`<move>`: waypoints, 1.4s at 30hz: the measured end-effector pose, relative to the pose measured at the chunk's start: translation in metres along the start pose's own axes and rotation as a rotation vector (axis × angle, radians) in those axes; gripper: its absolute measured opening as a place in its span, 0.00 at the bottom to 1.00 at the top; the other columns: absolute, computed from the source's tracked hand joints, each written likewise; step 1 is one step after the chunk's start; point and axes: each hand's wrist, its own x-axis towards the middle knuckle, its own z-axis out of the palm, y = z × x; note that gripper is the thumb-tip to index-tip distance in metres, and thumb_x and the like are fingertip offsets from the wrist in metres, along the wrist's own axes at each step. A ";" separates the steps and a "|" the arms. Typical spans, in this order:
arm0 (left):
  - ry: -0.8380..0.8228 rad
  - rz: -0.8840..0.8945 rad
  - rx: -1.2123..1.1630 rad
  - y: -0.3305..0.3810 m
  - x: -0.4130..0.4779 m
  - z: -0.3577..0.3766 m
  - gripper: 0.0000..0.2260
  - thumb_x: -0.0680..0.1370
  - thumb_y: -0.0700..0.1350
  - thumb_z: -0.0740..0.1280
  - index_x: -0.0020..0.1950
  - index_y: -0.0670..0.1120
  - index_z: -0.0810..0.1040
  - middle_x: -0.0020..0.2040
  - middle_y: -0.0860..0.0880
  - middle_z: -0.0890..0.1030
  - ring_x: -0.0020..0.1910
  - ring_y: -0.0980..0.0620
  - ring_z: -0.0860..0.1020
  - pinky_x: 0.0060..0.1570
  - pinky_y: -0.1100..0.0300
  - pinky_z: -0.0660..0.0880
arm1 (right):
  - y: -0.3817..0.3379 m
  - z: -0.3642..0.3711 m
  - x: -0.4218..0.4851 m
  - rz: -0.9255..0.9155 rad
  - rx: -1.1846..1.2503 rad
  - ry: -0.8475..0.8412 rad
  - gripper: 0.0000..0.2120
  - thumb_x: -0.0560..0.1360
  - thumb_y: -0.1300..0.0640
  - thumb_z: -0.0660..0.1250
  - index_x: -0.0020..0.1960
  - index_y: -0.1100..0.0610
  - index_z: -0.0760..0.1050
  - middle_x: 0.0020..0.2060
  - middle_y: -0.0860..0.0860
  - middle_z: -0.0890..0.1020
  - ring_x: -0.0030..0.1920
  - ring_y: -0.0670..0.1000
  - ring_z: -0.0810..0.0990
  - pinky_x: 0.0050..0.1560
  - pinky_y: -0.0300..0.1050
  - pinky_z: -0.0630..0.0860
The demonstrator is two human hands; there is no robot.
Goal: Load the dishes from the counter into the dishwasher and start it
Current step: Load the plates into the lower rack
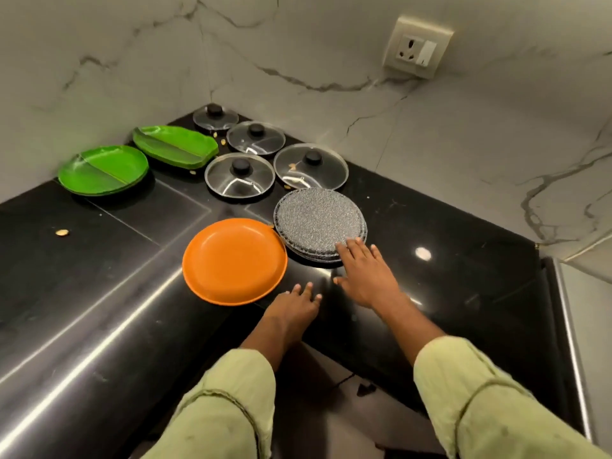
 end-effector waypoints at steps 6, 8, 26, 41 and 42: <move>-0.087 0.088 0.003 -0.017 0.012 -0.009 0.47 0.71 0.43 0.78 0.81 0.45 0.52 0.81 0.38 0.50 0.77 0.38 0.61 0.69 0.48 0.66 | -0.017 -0.008 0.070 -0.047 -0.104 -0.124 0.43 0.77 0.44 0.66 0.80 0.54 0.43 0.79 0.58 0.47 0.79 0.60 0.45 0.77 0.60 0.45; -0.086 0.098 -0.004 -0.017 0.011 -0.010 0.47 0.71 0.44 0.78 0.81 0.46 0.52 0.81 0.39 0.51 0.76 0.38 0.61 0.68 0.48 0.67 | -0.022 -0.009 0.085 -0.045 -0.130 -0.180 0.46 0.76 0.43 0.67 0.80 0.54 0.42 0.79 0.59 0.46 0.78 0.62 0.46 0.76 0.61 0.46; -0.043 0.099 -0.033 -0.023 0.003 -0.009 0.44 0.73 0.45 0.76 0.81 0.46 0.52 0.81 0.42 0.50 0.76 0.40 0.62 0.66 0.47 0.70 | -0.076 -0.022 0.061 -0.085 -0.252 -0.019 0.11 0.74 0.65 0.64 0.57 0.60 0.73 0.49 0.56 0.81 0.51 0.59 0.80 0.41 0.47 0.68; -0.023 0.056 -0.123 -0.017 -0.007 0.003 0.43 0.76 0.45 0.73 0.82 0.47 0.47 0.82 0.43 0.44 0.80 0.42 0.50 0.75 0.47 0.59 | -0.003 -0.080 -0.010 0.592 0.290 0.637 0.09 0.79 0.62 0.59 0.54 0.60 0.76 0.48 0.61 0.83 0.49 0.64 0.81 0.42 0.50 0.74; -0.006 0.050 -0.144 -0.016 -0.010 0.004 0.42 0.77 0.47 0.71 0.82 0.47 0.48 0.82 0.43 0.45 0.80 0.42 0.50 0.76 0.47 0.56 | 0.005 -0.077 -0.019 0.691 0.420 0.673 0.08 0.79 0.61 0.60 0.53 0.60 0.77 0.48 0.61 0.83 0.49 0.64 0.81 0.43 0.51 0.75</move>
